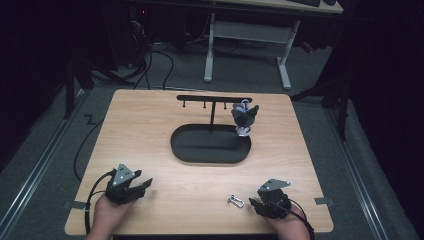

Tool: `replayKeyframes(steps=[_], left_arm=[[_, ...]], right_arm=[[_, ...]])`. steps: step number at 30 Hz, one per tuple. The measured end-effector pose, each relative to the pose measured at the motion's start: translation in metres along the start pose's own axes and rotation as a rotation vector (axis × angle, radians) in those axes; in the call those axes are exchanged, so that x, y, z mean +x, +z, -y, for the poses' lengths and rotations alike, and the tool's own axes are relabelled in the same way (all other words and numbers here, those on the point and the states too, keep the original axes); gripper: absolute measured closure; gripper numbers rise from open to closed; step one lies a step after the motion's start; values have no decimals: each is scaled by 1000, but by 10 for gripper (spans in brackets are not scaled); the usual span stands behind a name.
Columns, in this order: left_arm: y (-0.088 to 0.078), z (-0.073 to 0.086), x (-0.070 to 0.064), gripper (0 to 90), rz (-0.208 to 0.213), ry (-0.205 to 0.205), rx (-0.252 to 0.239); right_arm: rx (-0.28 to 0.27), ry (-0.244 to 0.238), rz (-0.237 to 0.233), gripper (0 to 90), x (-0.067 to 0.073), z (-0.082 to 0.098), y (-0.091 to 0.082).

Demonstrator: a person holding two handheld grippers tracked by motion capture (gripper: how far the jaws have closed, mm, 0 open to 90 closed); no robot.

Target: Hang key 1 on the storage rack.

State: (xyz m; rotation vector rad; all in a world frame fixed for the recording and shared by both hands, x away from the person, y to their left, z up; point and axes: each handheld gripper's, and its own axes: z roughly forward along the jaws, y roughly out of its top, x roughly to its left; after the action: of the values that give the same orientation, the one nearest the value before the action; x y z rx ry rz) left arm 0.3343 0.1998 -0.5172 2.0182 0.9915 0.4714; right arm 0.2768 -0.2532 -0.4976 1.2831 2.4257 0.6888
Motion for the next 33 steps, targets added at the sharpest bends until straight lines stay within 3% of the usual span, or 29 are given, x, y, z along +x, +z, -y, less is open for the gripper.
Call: replayKeyframes(steps=[4,8,22,33], left_arm=[[2,-2,0,468,15,6,0],[1,-3,-1,468,26,19,-3],[-1,-3,-3,465,39,15,-15],[-2,-4,-3,465,50,22,-17]], right_arm=[[57,-28,-25,567,3,-10,-3],[113,-78,-17,564,9,-16,-3],[214,-196,-22,552,27,-34,0],[289,-269,-60,529,34,-59,12]])
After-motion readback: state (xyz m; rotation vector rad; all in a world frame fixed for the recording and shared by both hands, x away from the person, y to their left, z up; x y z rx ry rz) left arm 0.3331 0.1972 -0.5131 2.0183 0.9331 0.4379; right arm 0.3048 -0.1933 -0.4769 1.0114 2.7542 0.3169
